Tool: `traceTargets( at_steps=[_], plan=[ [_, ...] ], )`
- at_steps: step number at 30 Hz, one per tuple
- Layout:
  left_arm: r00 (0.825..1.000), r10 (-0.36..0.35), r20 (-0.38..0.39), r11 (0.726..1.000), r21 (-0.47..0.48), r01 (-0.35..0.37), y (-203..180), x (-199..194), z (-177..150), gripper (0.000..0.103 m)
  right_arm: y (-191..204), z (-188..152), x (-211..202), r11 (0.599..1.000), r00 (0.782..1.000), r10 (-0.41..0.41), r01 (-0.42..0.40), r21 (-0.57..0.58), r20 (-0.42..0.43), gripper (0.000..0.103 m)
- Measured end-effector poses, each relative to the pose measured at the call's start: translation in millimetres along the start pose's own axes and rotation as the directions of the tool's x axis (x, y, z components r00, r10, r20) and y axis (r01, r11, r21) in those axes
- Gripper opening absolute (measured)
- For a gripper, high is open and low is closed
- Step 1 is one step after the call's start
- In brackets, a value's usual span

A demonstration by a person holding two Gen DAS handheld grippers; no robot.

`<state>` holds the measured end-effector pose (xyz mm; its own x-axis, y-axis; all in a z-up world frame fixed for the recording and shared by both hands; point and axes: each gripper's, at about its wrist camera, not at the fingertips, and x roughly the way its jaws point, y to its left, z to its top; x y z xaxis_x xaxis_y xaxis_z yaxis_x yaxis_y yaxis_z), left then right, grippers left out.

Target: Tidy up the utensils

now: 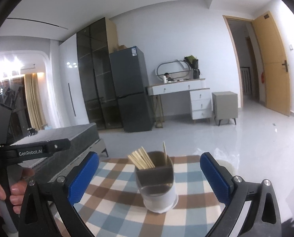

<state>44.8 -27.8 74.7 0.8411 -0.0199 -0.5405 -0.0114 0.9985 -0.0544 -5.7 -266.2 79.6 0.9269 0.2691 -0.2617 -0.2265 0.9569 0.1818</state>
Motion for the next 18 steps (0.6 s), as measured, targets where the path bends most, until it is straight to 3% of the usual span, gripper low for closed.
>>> traceTargets(
  at_steps=[4, 18],
  plan=[
    [1.0, -0.002, 0.017, 1.0, -0.001, 0.002, 7, -2, -12, 0.094, 4, -14, -6, 1.0, 1.0, -0.018, 0.018, -0.01, -0.005, 0.103],
    [0.998, -0.01, 0.054, 1.0, -0.008, 0.01, 14, -3, -48, 0.094, 18, -46, -15, 0.998, 0.997, -0.056, 0.054, -0.04, -0.052, 0.103]
  ],
)
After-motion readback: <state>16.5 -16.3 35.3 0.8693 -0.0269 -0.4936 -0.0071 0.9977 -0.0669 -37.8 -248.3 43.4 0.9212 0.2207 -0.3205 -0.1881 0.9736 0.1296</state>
